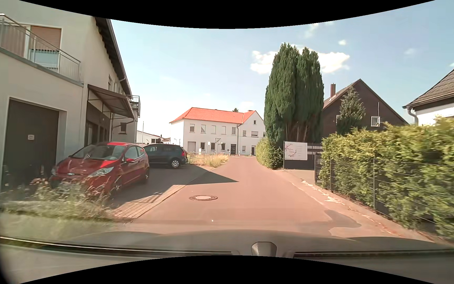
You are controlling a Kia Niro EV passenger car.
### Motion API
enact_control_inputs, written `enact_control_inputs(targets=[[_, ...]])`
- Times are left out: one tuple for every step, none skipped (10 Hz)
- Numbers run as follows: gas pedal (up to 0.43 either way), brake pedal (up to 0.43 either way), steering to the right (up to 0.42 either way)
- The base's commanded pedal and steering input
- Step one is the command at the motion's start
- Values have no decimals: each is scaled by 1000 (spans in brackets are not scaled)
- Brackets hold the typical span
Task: Follow the waypoints while adhering to traffic rules and regulations
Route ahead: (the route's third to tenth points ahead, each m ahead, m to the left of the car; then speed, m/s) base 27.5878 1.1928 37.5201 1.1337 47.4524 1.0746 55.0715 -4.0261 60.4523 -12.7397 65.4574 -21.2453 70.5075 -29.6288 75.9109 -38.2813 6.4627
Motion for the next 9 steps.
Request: enact_control_inputs(targets=[[87,6,1],[87,6,1],[87,6,1],[98,6,1],[98,6,1],[98,6,1],[98,6,1],[98,6,1],[98,6,1]])
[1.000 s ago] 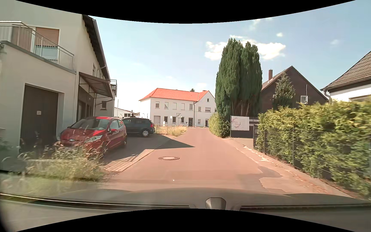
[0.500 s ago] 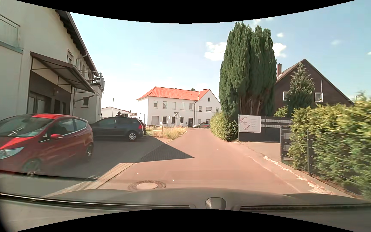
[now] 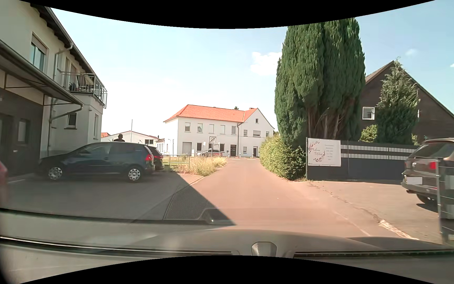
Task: Follow the waypoints while adhering to traffic rules and regulations
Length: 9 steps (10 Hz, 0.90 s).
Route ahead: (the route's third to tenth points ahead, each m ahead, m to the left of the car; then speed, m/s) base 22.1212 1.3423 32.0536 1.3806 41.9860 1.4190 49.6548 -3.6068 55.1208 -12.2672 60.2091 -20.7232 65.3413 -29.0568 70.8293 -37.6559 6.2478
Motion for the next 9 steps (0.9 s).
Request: enact_control_inputs(targets=[[98,6,0],[98,6,0],[98,6,0],[98,6,0],[98,6,0],[98,6,0],[98,6,0],[98,6,0],[98,6,0]])
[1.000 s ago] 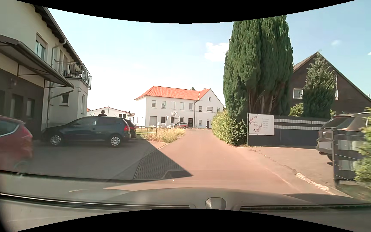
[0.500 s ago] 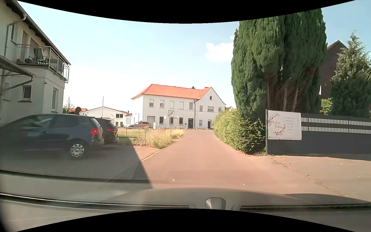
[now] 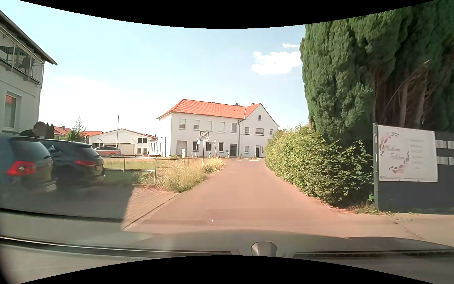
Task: Follow the waypoints while adhering to traffic rules and regulations
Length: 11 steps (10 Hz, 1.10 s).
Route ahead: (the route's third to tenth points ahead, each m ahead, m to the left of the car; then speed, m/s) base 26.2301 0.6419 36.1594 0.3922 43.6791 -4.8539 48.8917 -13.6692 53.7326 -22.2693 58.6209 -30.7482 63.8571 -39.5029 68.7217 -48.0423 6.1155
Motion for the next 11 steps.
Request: enact_control_inputs(targets=[[98,6,0],[98,6,1],[110,6,4],[110,6,7],[110,6,9],[110,6,9],[110,6,9],[110,6,9],[110,6,9],[110,6,9],[110,6,9]])
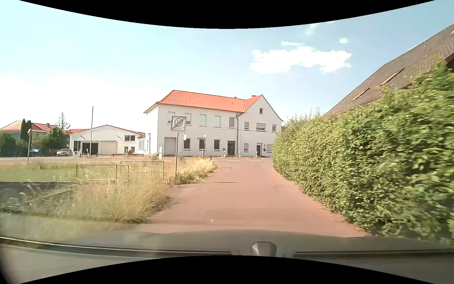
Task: Follow the waypoints while adhering to traffic rules and regulations
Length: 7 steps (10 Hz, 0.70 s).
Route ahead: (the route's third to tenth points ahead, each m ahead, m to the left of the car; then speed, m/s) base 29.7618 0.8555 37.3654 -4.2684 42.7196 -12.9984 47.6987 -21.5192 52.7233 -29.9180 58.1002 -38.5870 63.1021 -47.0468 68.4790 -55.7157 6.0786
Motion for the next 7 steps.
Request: enact_control_inputs(targets=[[110,6,9],[110,6,9],[110,6,8],[110,6,7],[110,6,6],[110,6,6],[110,6,5]])
